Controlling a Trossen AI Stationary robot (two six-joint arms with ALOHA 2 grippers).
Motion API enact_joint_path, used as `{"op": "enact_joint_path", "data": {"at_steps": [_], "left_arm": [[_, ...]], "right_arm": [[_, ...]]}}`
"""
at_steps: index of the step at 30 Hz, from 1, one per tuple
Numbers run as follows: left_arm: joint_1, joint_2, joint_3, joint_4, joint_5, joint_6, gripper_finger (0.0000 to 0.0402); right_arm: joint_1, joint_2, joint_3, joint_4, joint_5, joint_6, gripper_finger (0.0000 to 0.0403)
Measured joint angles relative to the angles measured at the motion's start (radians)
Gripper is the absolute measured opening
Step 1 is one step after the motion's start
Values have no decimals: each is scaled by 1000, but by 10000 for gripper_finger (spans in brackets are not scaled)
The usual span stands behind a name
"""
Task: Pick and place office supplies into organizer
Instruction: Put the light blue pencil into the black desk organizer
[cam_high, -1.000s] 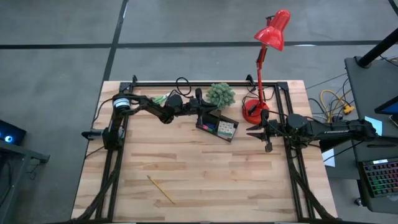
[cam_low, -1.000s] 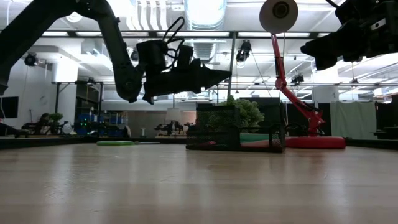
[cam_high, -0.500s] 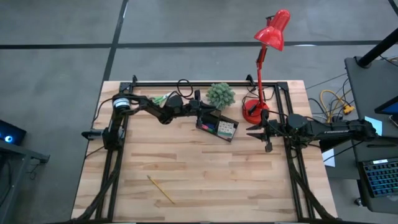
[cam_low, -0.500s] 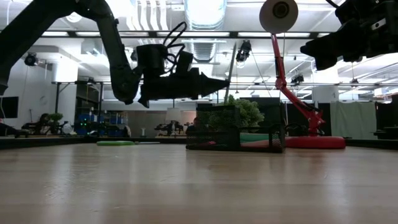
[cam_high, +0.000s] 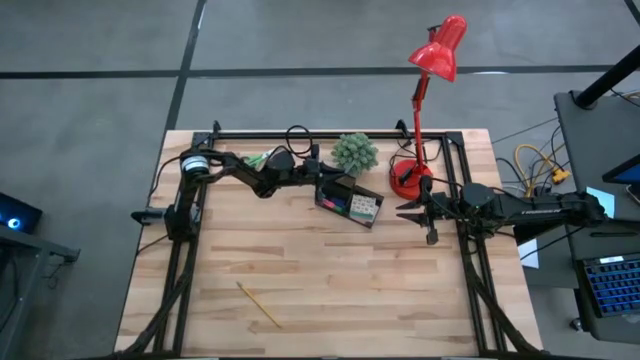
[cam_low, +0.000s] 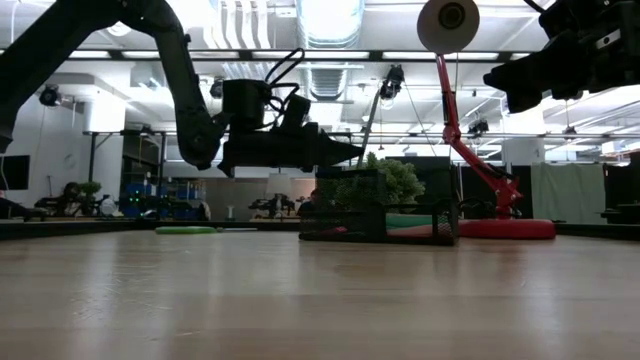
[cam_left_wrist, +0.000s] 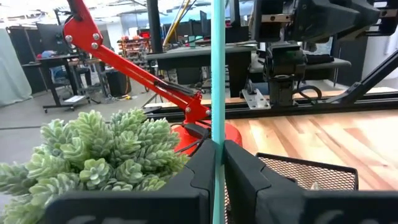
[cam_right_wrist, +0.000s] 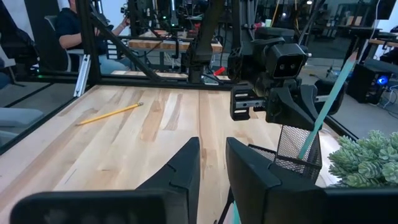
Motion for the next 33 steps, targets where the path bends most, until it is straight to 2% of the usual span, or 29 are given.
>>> {"op": "enact_joint_path", "data": {"at_steps": [14, 27, 33], "left_arm": [[14, 0, -44, 8, 2, 0, 8], [14, -9, -46, 0, 1, -10, 8], [14, -9, -46, 1, 26, -10, 9]], "right_arm": [[0, 0, 0, 0, 0, 0, 86], [0, 0, 0, 0, 0, 0, 69], [0, 0, 0, 0, 0, 0, 73]]}}
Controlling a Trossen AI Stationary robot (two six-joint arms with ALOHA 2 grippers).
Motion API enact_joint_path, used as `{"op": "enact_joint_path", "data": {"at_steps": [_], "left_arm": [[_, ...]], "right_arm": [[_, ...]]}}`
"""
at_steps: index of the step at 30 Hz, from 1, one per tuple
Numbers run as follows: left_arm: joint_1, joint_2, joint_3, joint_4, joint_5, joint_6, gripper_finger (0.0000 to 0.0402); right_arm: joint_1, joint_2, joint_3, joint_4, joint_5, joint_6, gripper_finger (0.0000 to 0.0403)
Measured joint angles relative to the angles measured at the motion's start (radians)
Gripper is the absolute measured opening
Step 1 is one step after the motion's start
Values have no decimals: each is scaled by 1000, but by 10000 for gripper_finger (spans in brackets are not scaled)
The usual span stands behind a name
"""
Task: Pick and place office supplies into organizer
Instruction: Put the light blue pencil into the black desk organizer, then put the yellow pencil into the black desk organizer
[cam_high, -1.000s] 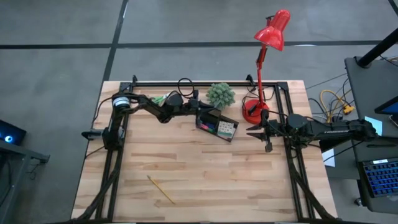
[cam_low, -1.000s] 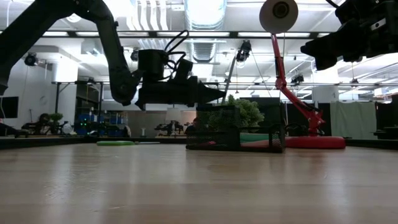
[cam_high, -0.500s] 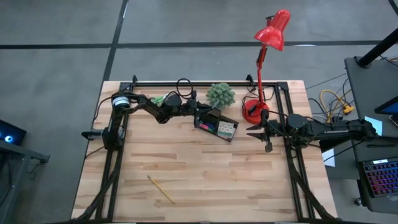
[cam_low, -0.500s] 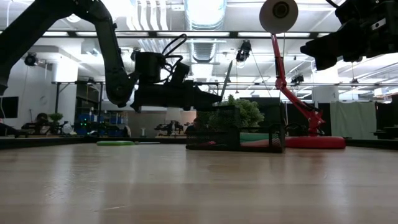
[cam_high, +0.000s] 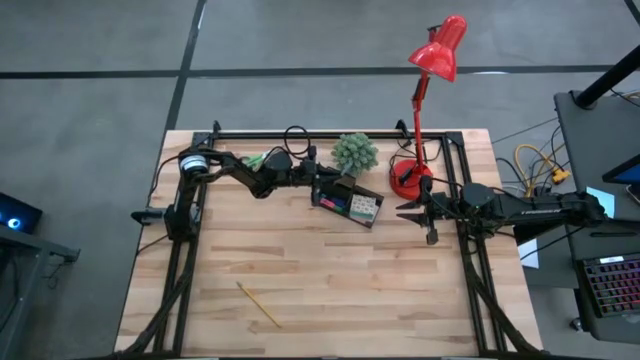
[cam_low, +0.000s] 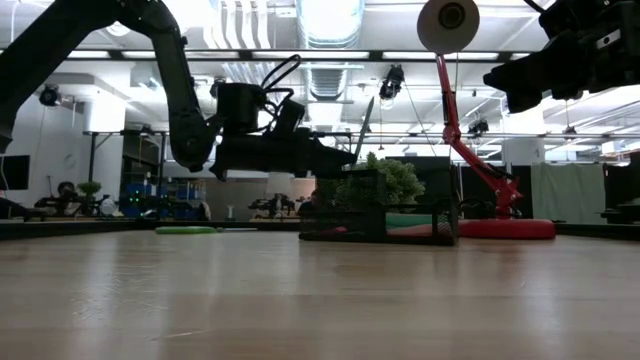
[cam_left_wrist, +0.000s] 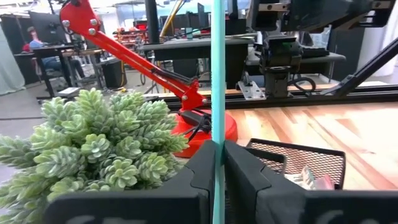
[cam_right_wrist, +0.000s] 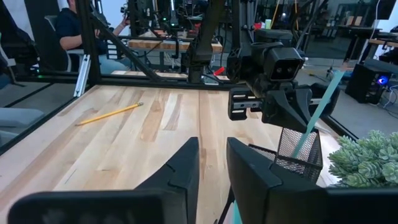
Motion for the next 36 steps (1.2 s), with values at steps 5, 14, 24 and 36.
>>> {"op": "enact_joint_path", "data": {"at_steps": [5, 14, 24, 36], "left_arm": [[-1, -1, 0, -1, 15, -2, 35], [-1, -2, 0, 0, 15, -3, 94], [-1, -2, 0, 0, 15, -3, 103], [-1, -2, 0, 2, 16, -2, 103]], "right_arm": [[0, 0, 0, 0, 0, 0, 81], [0, 0, 0, 0, 0, 0, 81], [0, 0, 0, 0, 0, 0, 68], [0, 0, 0, 0, 0, 0, 82]]}}
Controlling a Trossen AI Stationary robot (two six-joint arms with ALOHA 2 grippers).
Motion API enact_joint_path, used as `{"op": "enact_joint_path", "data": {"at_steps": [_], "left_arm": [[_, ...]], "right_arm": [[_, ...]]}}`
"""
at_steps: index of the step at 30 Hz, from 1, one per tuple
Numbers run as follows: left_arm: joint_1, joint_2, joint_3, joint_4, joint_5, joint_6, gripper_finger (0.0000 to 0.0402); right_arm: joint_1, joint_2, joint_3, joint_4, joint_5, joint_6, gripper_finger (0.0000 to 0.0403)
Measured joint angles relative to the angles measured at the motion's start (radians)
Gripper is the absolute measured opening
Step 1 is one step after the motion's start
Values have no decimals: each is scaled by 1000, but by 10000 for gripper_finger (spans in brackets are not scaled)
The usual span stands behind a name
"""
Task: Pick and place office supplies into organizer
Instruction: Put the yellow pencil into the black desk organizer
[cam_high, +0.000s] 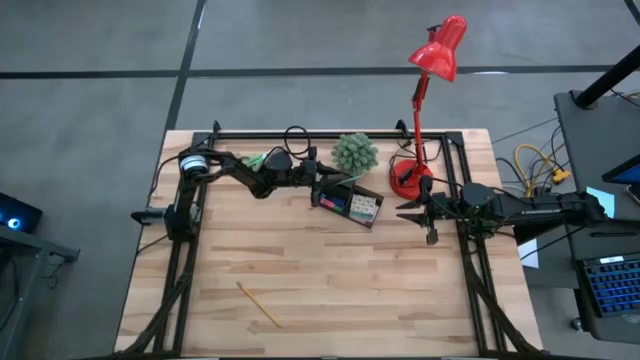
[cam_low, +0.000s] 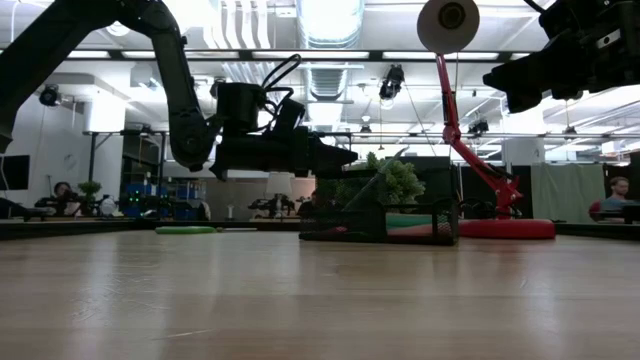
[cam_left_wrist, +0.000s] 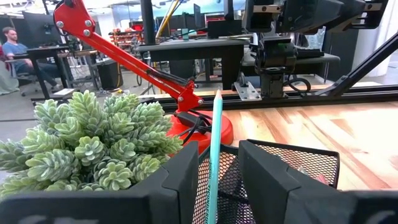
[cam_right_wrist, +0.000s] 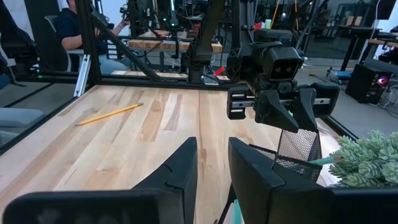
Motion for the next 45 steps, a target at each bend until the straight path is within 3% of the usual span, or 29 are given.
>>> {"op": "enact_joint_path", "data": {"at_steps": [12, 24, 45], "left_arm": [[-2, -28, 0, 0, 15, 1, 103], [-14, -108, 0, -29, 106, 2, 103], [-121, -352, -2, -567, 109, 117, 102]], "right_arm": [[0, 0, 0, 0, 0, 0, 69], [0, 0, 0, 0, 0, 0, 84], [0, 0, 0, 0, 0, 0, 77]]}}
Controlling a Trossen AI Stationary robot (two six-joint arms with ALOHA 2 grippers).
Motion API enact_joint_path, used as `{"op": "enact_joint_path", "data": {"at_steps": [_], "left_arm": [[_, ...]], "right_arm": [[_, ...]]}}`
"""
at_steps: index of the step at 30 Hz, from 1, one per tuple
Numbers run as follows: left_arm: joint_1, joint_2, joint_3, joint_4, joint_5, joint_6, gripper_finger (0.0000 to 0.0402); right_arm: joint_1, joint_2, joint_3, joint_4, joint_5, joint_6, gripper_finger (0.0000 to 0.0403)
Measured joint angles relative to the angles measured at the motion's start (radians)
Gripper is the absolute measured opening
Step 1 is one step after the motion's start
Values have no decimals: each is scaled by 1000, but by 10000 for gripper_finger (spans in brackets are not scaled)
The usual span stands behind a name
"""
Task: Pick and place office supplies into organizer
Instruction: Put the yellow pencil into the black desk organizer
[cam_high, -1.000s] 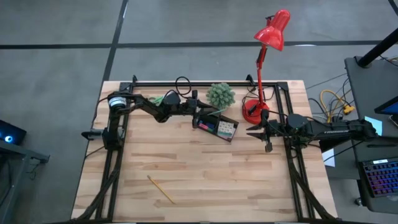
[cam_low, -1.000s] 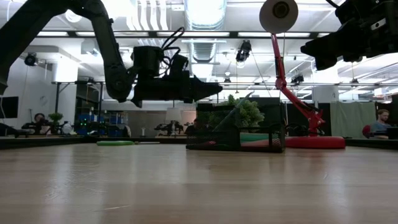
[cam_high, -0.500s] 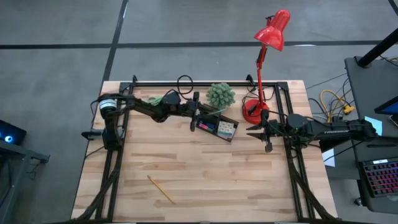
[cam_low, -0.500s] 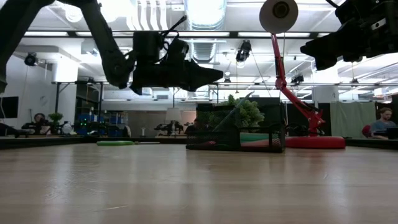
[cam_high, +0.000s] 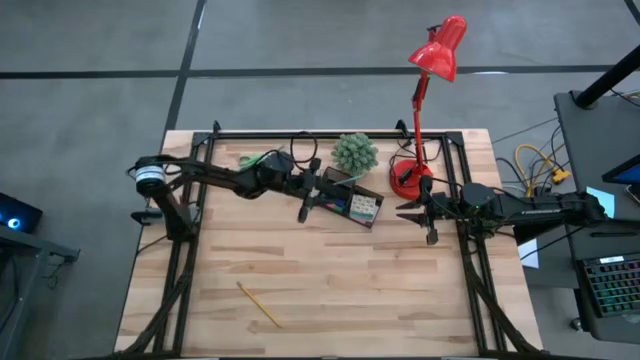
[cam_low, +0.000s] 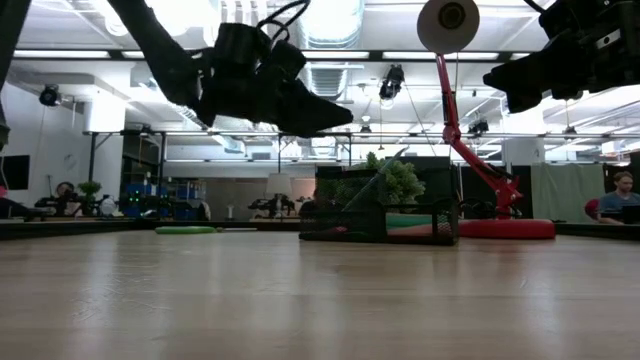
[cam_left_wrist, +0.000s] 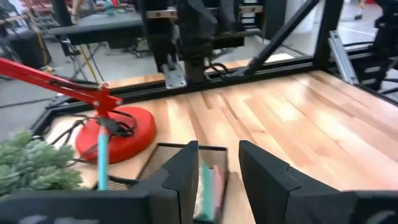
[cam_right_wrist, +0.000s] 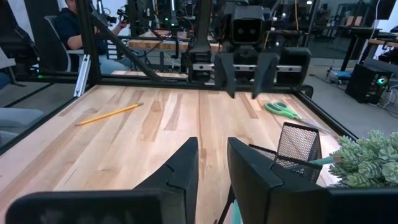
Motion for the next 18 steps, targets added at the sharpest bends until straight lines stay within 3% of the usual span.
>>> {"op": "enact_joint_path", "data": {"at_steps": [10, 18], "left_arm": [[-77, -133, -2, -247, -6, 30, 102], [-150, -225, -4, -418, -111, 52, 102]], "right_arm": [[0, 0, 0, 0, 0, 0, 83], [0, 0, 0, 0, 0, 0, 69]]}}
